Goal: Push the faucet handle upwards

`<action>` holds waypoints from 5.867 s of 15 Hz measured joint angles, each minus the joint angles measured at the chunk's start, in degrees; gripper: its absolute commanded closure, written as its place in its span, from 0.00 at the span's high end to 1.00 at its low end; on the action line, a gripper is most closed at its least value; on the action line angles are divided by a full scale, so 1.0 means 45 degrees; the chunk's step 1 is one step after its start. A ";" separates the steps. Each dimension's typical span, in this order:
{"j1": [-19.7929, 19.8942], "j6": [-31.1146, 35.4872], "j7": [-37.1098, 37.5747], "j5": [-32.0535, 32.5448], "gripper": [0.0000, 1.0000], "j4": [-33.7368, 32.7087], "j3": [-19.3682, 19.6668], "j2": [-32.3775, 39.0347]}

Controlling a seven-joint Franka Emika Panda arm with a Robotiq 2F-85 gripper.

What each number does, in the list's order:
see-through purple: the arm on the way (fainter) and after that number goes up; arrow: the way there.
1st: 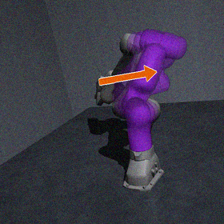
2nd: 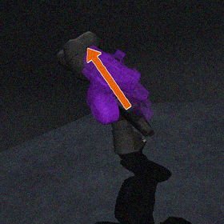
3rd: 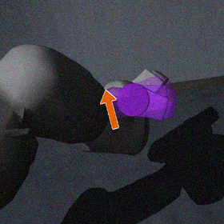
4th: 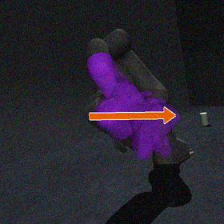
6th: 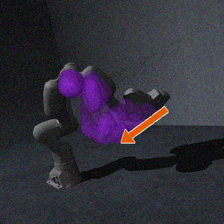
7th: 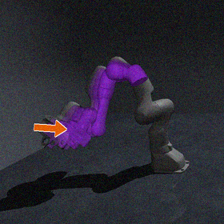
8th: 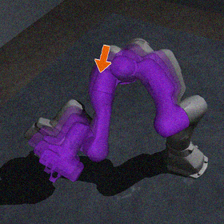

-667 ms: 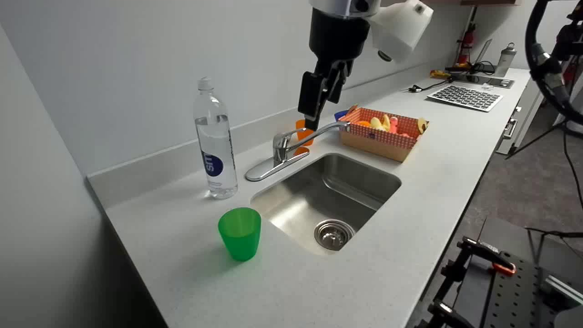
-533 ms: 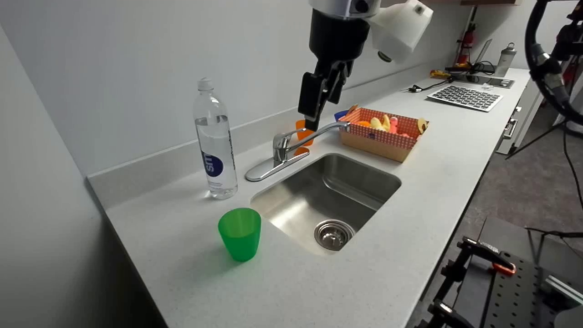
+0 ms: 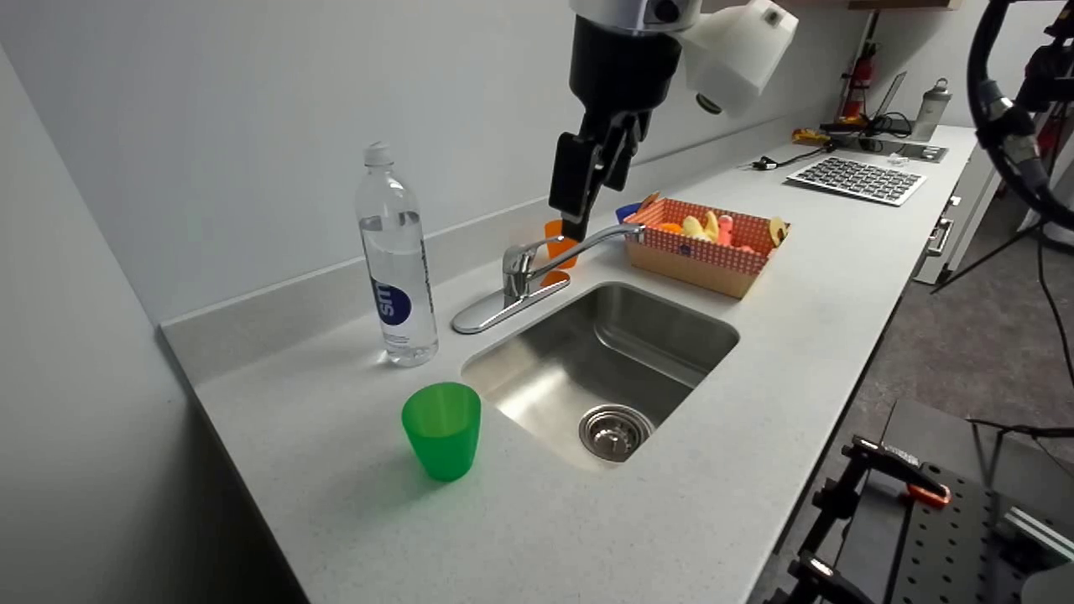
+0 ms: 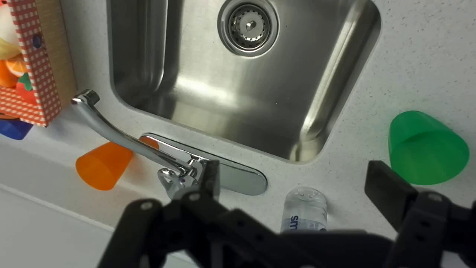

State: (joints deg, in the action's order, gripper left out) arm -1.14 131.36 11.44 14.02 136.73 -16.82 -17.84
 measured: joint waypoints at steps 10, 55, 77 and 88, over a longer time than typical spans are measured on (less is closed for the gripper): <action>0.0000 0.0000 0.0000 0.0000 1.00 0.0000 0.0000 0.0000; -0.0134 0.0019 0.2597 0.1545 1.00 -0.2129 0.2501 0.4743; -0.0917 -0.0305 0.3011 0.1373 1.00 -0.6807 0.3542 0.8482; -0.1334 -0.2180 0.3965 0.1104 1.00 -0.7924 0.3758 0.8999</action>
State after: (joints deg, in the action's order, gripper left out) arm -7.14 121.55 29.28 18.99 101.07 0.09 22.65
